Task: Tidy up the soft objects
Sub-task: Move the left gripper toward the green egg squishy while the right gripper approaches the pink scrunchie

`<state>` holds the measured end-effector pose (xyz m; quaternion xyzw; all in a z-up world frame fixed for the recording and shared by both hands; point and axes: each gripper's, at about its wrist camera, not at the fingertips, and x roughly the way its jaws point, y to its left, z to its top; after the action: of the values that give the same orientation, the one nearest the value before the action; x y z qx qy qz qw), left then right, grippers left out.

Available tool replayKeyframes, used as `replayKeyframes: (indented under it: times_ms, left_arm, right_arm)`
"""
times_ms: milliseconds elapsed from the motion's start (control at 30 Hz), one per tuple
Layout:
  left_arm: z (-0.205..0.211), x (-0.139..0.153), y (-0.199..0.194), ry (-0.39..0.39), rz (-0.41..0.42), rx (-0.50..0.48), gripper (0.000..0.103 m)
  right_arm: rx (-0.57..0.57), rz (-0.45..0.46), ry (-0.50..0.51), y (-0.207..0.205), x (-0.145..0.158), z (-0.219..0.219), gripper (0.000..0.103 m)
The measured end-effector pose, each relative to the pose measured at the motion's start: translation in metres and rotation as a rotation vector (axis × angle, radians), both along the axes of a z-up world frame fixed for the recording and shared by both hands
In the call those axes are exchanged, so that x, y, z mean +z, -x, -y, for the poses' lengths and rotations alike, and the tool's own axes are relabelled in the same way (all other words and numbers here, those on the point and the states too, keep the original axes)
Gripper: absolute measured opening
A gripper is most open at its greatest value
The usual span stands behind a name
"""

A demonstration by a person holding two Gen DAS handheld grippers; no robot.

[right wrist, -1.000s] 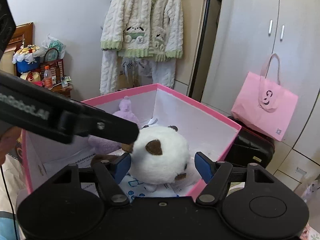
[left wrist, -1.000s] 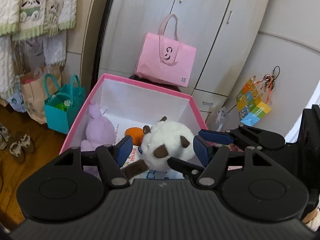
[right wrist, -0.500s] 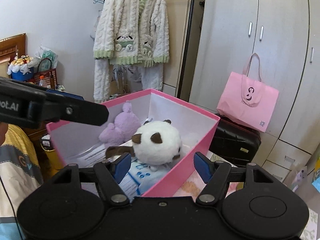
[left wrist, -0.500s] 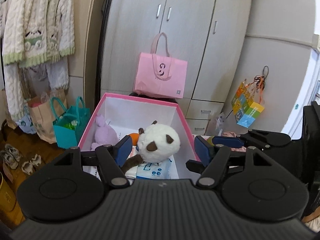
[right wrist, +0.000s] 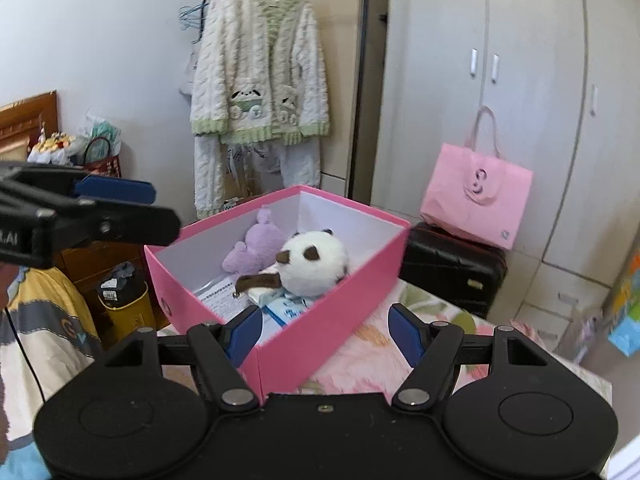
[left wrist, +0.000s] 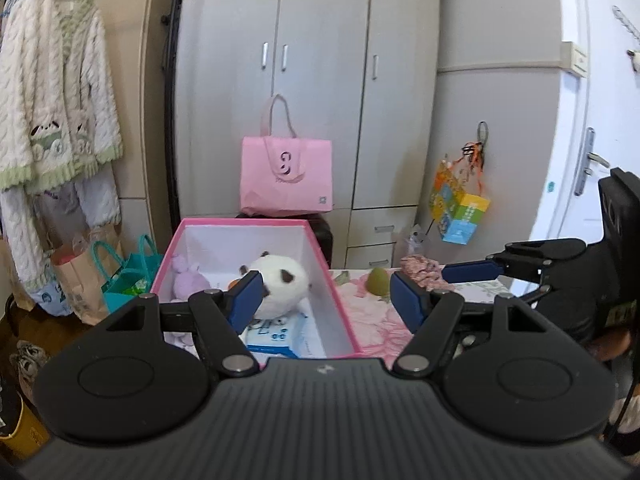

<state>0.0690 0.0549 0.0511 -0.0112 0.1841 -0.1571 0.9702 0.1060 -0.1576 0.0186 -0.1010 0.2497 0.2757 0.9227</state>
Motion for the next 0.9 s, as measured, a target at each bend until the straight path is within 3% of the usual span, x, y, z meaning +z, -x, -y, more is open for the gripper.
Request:
replayKeyframes:
  times_ms: [400, 733, 900]
  left_arm:
    - [0.06, -0.004, 0.023, -0.056, 0.022, -0.094, 0.069]
    - [0.121, -0.026, -0.027, -0.058, 0.014, -0.068, 0.069]
    - [0.154, -0.046, -0.069, -0.072, 0.023, -0.031, 0.069]
  right_arm:
    - [-0.138, 0.007, -0.14, 0.03, -0.001, 0.094, 0.074]
    - [-0.201, 0.086, -0.139, 0.007, -0.015, 0.144, 0.074]
    - [-0.207, 0.043, -0.161, -0.03, -0.017, 0.166, 0.075]
